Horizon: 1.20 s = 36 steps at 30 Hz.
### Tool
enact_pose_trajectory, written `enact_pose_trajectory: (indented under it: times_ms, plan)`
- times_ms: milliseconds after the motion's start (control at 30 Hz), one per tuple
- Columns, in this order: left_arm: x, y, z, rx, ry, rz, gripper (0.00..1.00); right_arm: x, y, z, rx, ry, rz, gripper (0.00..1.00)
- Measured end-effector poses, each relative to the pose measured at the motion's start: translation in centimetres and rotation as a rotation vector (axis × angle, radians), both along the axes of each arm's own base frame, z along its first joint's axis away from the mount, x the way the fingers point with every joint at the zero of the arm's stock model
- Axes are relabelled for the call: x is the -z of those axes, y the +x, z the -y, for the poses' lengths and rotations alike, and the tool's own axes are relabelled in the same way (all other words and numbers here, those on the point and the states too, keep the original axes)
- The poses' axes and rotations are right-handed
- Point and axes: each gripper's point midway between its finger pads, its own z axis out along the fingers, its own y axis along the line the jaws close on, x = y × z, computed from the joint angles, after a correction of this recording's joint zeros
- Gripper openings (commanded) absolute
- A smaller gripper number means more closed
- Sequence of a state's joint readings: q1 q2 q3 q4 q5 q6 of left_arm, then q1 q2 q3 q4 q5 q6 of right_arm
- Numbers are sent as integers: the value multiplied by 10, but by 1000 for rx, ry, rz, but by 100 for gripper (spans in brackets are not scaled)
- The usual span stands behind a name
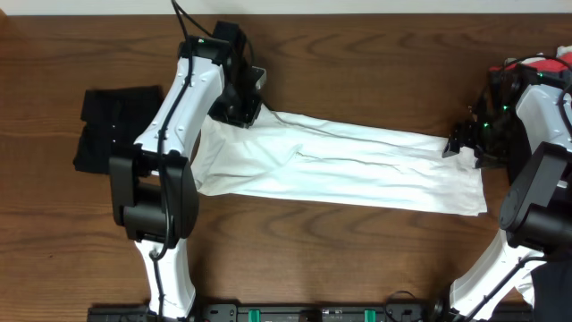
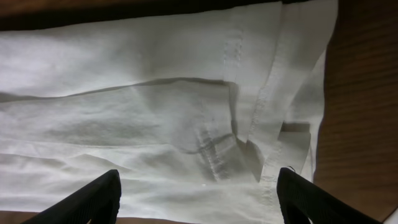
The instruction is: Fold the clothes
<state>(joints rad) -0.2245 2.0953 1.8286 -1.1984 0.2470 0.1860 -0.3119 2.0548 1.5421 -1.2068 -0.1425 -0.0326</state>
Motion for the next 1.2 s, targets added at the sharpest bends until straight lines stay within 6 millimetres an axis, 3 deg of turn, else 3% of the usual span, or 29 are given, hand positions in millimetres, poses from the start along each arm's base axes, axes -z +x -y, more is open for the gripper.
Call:
enact_pose_trajectory:
  times_ms: [167,333,500,600,700,800,967,1100,1200]
  plan:
    - [0,-22,-4,-32,21,-95,7,0,0,0,0,0,0,79]
    - [-1,-35,-3,-53,38,-151,26,0,0,0,0,0,0,79]
    - [1,-28,-6,-60,71,-116,41,0,0,0,0,0,0,79]
    - [2,-3,-9,-73,75,-16,48,0,0,0,0,0,1,80]
    - [0,33,-9,-93,53,125,49,0,0,0,0,0,0,80]
    - [-3,56,-9,-105,40,216,49,0,0,0,0,0,0,80]
    - [7,56,-10,-84,48,209,49,0,0,0,0,0,0,80]
    - [31,53,-13,-65,78,160,49,0,0,0,0,0,0,80]
    - [49,49,-15,-47,95,120,35,0,0,0,0,0,0,80]
